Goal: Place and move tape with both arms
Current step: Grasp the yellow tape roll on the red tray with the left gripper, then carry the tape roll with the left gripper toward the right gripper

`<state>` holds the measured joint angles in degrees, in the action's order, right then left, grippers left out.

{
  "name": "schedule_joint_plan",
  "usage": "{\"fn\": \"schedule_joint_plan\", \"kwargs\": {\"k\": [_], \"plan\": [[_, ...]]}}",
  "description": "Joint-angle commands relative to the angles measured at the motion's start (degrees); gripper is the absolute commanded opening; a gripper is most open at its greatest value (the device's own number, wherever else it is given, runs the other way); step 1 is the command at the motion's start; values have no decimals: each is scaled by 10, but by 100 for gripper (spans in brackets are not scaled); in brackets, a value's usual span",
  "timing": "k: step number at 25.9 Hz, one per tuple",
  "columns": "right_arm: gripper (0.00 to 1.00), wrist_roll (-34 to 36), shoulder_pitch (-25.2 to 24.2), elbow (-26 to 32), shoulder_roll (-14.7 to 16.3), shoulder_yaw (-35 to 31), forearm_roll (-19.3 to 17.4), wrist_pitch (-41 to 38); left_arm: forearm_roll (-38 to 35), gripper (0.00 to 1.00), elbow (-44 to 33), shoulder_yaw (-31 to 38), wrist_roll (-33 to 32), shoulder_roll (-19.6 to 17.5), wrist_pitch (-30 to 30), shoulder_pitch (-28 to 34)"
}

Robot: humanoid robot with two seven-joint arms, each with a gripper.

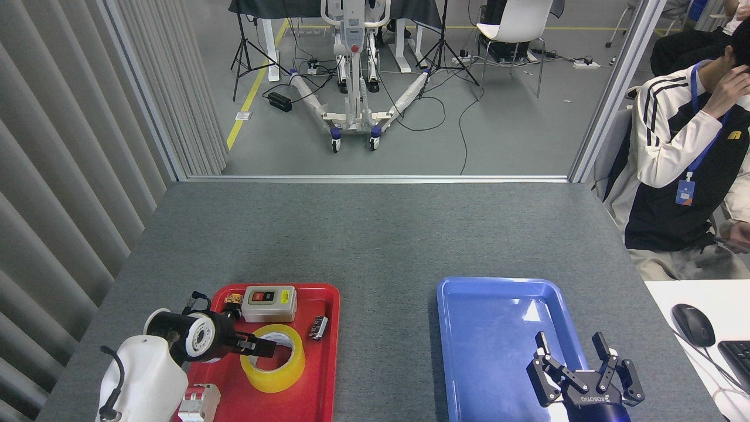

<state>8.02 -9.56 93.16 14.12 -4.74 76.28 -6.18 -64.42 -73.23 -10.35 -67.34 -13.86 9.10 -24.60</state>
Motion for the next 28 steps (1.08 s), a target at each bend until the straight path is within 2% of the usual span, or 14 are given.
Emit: {"fn": "schedule_joint_plan", "kwargs": {"k": [1, 3, 5, 9, 12, 14, 15, 17, 20, 22, 25, 28], "plan": [[100, 0, 0, 0, -1, 0, 0, 0, -3, 98, 34, -1, 1, 6, 2, -12], [100, 0, 0, 0, -1, 0, 0, 0, -4, 94, 46, -1, 1, 7, 2, -19], [100, 0, 0, 0, -1, 0, -1, 1, -4, 81, 48, -1, 1, 7, 2, -23], [100, 0, 0, 0, -1, 0, 0, 1, -4, 65, 70, -1, 1, 7, 3, -25], [100, 0, 0, -1, -1, 0, 0, 0, 3, 36, 79, -1, 0, 6, 14, -30], [100, 0, 0, -1, -1, 0, 0, 0, 24, 14, 72, 5, -1, 6, 55, -31], [100, 0, 0, -1, -1, 0, 0, 0, 52, 0, 71, 8, -1, 6, 89, -32], [100, 1, 0, -1, -1, 1, 0, 0, 114, 0, 78, 17, -1, 4, 166, -34], [100, 2, 0, -1, 0, 2, 4, -8, 149, 0, 72, 34, 0, -3, 264, -41], [100, 3, 1, -1, 1, 3, 4, -24, 189, 0, 54, 55, 2, -6, 359, -42], [100, 5, 1, -1, 3, 3, 6, -57, 308, 0, 41, 102, 5, -8, 359, -37], [100, 8, -4, -1, 12, 1, 8, -136, 401, 0, 55, 113, 5, 20, 359, -34]]}}
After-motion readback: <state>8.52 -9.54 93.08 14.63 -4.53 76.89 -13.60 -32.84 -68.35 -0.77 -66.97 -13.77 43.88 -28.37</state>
